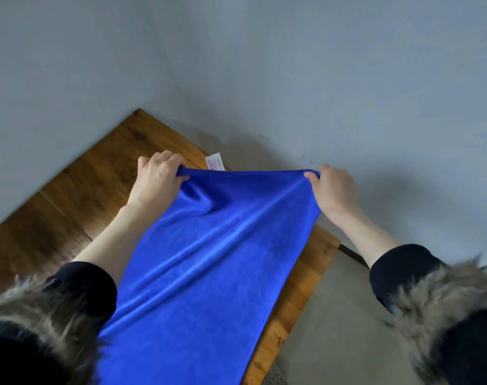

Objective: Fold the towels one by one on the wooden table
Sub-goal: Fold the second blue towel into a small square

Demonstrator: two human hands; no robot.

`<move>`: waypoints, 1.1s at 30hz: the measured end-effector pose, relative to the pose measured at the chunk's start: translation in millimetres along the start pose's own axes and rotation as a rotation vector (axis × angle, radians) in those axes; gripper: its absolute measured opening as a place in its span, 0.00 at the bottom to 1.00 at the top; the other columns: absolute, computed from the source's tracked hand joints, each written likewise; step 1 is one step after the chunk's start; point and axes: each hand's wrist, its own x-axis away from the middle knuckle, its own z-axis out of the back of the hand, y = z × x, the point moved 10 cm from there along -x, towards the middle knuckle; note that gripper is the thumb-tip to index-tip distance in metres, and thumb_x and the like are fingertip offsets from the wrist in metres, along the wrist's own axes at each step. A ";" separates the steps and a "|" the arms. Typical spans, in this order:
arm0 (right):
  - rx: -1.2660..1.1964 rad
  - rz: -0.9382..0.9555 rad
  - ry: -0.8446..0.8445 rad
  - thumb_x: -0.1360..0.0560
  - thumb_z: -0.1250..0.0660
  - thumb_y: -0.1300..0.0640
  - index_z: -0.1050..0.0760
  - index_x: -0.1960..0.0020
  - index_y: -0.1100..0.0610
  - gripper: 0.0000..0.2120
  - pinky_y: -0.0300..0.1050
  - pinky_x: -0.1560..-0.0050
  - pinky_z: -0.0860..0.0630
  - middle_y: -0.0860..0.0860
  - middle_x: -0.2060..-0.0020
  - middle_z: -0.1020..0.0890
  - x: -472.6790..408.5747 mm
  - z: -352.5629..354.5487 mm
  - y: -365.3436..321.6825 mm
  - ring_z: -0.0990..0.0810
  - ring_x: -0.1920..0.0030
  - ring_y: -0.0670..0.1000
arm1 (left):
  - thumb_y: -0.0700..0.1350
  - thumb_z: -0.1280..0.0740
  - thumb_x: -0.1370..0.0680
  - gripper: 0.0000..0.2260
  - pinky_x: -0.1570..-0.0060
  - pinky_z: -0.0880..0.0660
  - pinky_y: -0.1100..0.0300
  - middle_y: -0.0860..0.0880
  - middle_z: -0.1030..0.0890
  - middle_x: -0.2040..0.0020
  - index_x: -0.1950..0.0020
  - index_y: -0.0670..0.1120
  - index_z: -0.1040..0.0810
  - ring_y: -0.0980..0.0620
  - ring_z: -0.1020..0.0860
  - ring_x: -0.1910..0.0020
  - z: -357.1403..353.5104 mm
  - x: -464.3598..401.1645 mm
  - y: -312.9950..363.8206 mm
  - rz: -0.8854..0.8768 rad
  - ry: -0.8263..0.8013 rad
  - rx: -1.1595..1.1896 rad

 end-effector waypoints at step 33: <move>-0.337 0.260 0.128 0.27 0.33 0.64 0.24 0.57 0.59 0.02 0.32 0.61 0.36 0.48 0.61 0.23 325.5 61.3 -104.0 0.27 0.63 0.47 | 0.34 0.34 0.26 0.05 0.57 0.33 0.60 0.47 0.24 0.59 0.52 0.41 0.22 0.50 0.28 0.60 142.5 234.2 -110.2 0.059 0.141 0.346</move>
